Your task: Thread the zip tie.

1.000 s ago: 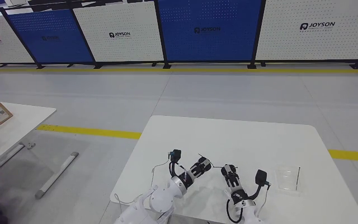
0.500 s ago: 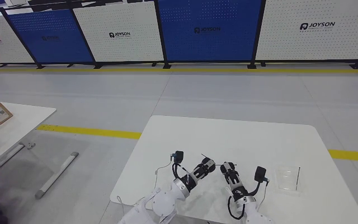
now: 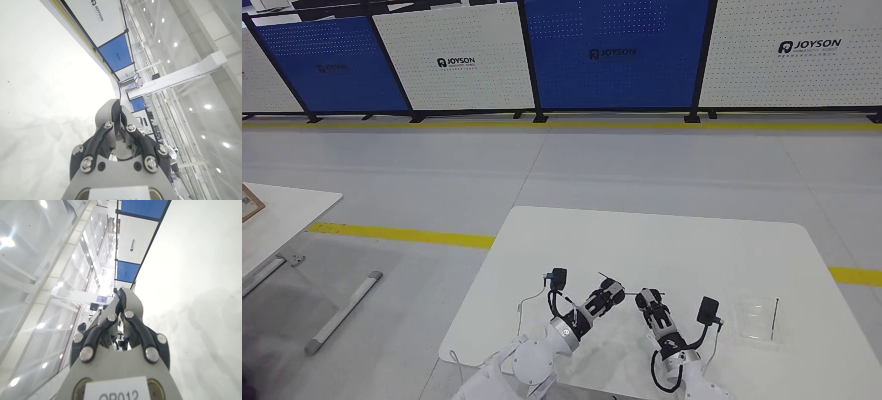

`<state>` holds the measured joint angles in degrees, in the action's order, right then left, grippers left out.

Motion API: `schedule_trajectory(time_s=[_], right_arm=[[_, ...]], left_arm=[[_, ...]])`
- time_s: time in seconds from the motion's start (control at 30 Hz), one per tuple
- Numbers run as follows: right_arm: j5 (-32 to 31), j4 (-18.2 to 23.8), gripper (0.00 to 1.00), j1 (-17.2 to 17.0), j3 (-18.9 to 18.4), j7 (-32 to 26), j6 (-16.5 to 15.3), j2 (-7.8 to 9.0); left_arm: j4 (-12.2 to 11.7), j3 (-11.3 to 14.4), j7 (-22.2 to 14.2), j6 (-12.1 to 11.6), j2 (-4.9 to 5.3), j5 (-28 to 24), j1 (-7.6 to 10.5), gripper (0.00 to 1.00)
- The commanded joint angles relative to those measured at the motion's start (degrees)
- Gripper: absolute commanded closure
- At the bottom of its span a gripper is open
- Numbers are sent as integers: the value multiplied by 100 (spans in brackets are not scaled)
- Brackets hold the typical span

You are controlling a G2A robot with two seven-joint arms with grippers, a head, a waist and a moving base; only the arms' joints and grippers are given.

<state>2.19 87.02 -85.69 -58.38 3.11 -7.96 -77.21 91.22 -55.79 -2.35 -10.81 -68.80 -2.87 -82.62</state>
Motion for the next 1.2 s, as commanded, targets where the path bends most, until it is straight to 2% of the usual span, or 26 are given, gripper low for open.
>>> schedule_trajectory(time_s=[0.0, 0.43, 0.63, 1.03, 1.17], right_arm=[[9, -7, 100, 31, 5, -53, 22, -9], [-72, 41, 100, -32, -83, 99, 23, -49], [-213, 96, 100, -90, -78, 308, 55, -76], [-278, 141, 100, -152, -152, 334, 112, -106], [-319, 158, 100, -165, -163, 328, 129, -117]], left_arm=[[8, 14, -8, -3, -6, 3, -2, 100], [-12, -7, 150, 55, -37, 229, 33, 100], [-128, 79, 286, 124, -70, 500, 94, 100], [-256, 73, 489, 151, -118, 606, 137, 100], [-277, 71, 522, 161, -132, 651, 140, 93]])
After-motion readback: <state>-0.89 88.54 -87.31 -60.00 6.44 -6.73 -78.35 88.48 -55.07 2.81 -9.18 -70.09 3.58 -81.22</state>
